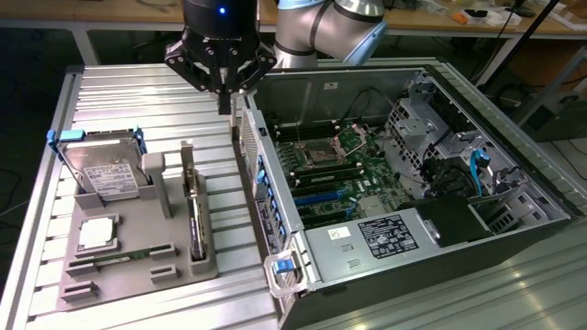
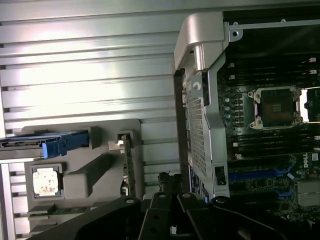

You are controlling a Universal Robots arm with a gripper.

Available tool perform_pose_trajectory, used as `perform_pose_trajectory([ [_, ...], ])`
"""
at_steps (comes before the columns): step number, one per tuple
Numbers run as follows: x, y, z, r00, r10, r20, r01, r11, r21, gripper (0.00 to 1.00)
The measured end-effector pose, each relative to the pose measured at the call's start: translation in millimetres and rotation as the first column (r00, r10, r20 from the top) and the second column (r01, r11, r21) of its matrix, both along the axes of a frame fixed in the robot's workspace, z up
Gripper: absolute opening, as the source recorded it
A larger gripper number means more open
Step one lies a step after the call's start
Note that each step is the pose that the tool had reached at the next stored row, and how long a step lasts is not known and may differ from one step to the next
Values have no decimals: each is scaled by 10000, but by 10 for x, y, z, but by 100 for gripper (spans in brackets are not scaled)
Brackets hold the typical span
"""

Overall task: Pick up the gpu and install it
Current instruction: 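Reach for the gpu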

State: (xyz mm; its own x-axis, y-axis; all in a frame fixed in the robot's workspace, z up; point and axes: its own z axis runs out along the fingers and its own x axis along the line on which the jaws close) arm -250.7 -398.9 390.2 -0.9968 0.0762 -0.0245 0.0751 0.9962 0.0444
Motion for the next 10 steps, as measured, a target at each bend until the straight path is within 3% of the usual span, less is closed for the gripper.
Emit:
perform_pose_trajectory([
  [10, -41, 0, 0, 10000, 0, 0, 0, 10000, 0, 11],
])
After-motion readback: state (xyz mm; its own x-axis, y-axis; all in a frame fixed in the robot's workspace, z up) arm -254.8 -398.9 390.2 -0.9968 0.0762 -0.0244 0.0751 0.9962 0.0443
